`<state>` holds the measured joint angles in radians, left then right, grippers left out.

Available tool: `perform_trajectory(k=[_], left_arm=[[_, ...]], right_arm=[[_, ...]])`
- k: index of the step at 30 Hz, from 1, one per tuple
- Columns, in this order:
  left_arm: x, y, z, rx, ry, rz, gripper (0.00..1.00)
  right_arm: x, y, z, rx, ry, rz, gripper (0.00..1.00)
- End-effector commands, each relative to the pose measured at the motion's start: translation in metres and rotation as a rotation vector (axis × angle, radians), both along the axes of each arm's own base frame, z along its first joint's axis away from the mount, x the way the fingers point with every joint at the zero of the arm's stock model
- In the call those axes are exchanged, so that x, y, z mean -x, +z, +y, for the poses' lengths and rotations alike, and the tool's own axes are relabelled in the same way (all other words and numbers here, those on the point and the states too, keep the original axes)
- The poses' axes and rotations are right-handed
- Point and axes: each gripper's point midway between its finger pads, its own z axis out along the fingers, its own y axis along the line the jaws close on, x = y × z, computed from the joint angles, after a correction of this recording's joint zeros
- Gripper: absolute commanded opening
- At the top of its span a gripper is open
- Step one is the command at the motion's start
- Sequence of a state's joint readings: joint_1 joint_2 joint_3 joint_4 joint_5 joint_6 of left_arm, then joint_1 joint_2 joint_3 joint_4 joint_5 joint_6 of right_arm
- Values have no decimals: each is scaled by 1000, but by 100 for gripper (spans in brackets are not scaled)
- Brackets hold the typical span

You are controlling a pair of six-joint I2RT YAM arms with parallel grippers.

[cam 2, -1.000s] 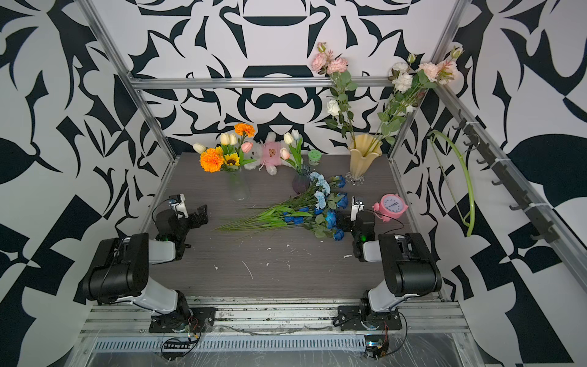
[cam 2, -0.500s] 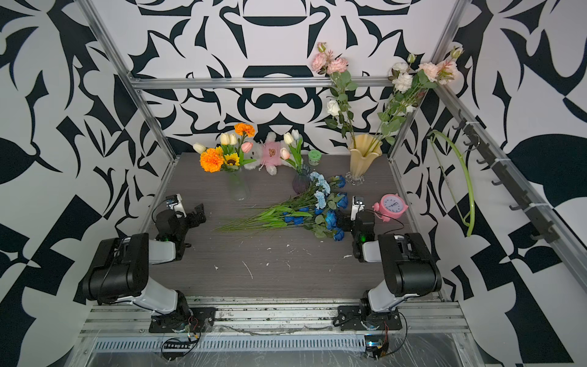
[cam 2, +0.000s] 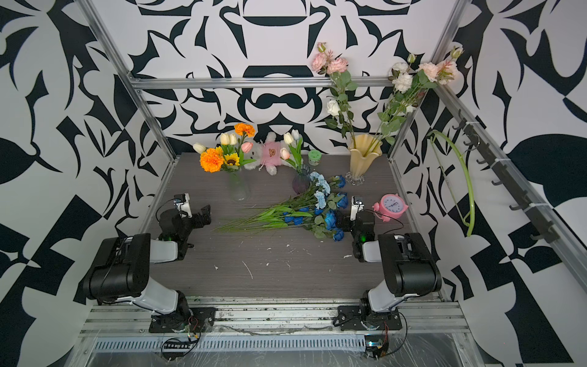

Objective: Pick out blue flowers from the vase
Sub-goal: Reset both arms

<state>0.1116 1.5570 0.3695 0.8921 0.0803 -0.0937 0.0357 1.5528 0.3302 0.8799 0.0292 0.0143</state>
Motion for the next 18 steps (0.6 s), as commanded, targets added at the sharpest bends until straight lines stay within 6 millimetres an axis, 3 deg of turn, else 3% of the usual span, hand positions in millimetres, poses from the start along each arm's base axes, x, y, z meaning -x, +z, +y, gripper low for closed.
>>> perform_trajectory(k=[1, 12, 14, 16, 18], left_arm=[[-2, 7, -3, -12, -28, -18, 99], [-1, 7, -3, -13, -26, -19, 99], [-1, 8, -1, -18, -15, -24, 99], [4, 8, 22, -6, 127, -42, 99], [11, 12, 36, 23, 199, -80, 99]], right_arm=[[-10, 16, 5, 5, 21, -49, 100], [-9, 16, 5, 7, 21, -50, 100], [-8, 18, -3, 6, -27, -64, 100], [4, 25, -31, 1, -199, -127, 100], [17, 29, -39, -3, -249, -187, 100]])
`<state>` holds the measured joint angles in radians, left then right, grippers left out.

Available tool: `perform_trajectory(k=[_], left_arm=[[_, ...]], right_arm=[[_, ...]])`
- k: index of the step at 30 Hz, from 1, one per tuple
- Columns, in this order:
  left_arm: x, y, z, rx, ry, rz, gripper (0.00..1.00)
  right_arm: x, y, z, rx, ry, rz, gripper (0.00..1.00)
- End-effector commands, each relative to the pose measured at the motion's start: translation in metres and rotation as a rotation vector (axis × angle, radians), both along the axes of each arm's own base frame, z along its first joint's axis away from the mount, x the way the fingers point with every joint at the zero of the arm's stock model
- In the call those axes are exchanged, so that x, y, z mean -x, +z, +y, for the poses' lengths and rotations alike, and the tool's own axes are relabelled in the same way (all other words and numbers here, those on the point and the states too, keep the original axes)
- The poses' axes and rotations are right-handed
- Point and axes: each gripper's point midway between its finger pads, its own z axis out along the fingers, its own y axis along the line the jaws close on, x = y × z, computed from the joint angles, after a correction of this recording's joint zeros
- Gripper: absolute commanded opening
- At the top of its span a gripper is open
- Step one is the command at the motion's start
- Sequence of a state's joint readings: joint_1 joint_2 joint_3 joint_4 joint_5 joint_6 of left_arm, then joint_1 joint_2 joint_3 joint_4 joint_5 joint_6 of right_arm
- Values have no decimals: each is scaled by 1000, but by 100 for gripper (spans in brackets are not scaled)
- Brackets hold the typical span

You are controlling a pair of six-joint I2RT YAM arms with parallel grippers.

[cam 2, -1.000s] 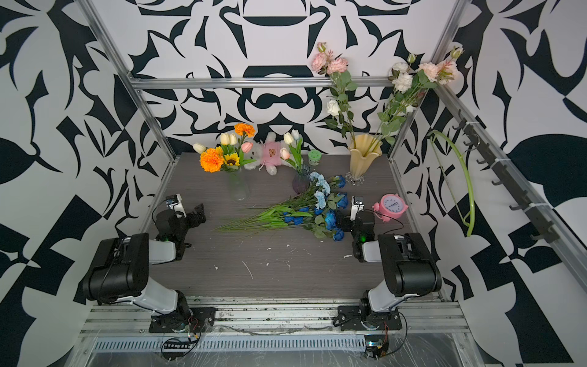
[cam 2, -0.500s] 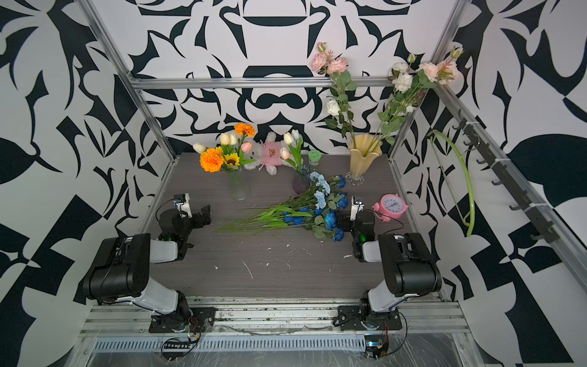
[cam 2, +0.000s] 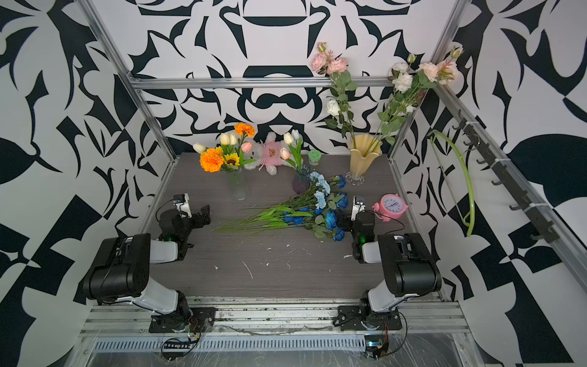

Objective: Pick out blue flowers from the vase
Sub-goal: Reset both arms

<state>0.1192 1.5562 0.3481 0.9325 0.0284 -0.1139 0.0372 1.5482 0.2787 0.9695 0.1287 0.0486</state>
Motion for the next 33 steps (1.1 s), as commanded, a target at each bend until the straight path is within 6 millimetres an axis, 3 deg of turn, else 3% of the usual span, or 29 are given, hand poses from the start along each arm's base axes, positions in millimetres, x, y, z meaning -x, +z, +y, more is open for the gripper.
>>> perform_trajectory(k=[1, 3, 5, 8, 10, 12, 13, 15, 18, 33], left_arm=[[9, 11, 26, 25, 140, -69, 99], [-4, 6, 7, 40, 20, -16, 99], [-4, 6, -5, 6, -32, 9, 99], [-4, 7, -12, -10, -67, -16, 99], [-4, 5, -9, -12, -51, 6, 99], [-6, 5, 3, -5, 21, 9, 99], [-6, 5, 3, -8, 21, 10, 99], [-6, 4, 2, -7, 11, 18, 99], [-6, 5, 2, -7, 11, 15, 99], [-7, 4, 1, -11, 7, 18, 99]], right_arm=[[11, 24, -23, -7, -150, -143, 100], [-2, 17, -12, 1, -82, -76, 100], [-20, 12, 25, 14, 138, 15, 100], [-9, 16, 42, 24, 243, -53, 100], [-8, 16, 29, 22, 157, -45, 100], [-6, 18, -14, 22, -114, -63, 100], [-4, 18, -18, 28, -142, -61, 100], [-10, 16, -11, 29, -98, -37, 100], [-17, 13, 17, 33, 74, -2, 100], [-17, 12, 18, 32, 78, 0, 100]])
